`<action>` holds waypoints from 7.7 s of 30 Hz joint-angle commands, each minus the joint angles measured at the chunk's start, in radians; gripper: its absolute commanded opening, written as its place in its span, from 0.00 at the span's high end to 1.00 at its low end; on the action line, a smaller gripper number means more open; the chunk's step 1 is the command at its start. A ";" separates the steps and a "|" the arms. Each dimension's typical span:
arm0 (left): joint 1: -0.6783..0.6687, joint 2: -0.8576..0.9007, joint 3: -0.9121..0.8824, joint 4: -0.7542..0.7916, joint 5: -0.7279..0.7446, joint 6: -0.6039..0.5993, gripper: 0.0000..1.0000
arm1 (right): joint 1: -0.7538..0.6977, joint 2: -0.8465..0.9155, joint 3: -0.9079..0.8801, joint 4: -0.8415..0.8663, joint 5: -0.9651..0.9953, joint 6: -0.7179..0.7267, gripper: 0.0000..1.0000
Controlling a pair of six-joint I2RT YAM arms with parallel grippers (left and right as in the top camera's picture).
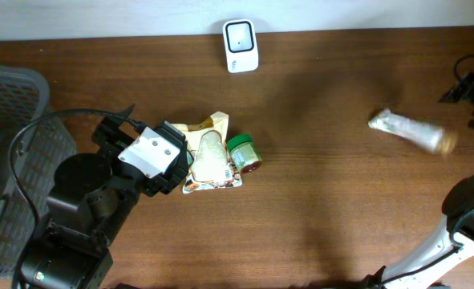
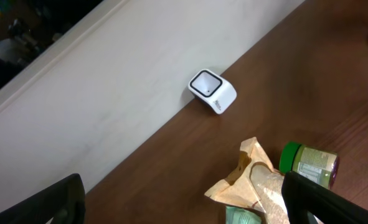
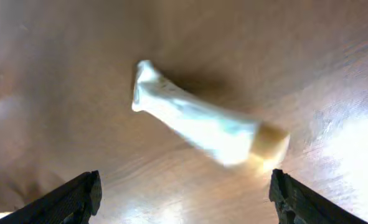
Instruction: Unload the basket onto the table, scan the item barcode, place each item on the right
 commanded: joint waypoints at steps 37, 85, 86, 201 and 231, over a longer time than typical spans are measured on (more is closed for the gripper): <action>0.008 -0.193 0.001 -0.193 -0.054 -0.144 0.01 | 0.832 0.110 -0.441 0.446 0.109 -0.086 0.01; 0.008 -0.179 0.001 -0.189 -0.053 -0.159 0.01 | 0.995 0.214 -0.312 0.409 0.053 -0.335 0.70; 0.008 -0.179 0.001 -0.190 -0.053 -0.159 0.01 | 0.965 0.214 -0.256 0.368 -0.068 -0.335 0.74; 0.062 0.643 -0.456 1.223 0.769 -0.950 0.01 | 0.761 0.084 -0.014 0.424 -1.241 -0.251 0.96; 0.100 0.774 -0.452 1.779 0.821 -1.252 0.26 | 0.861 0.084 -0.014 0.439 -1.241 -0.266 0.96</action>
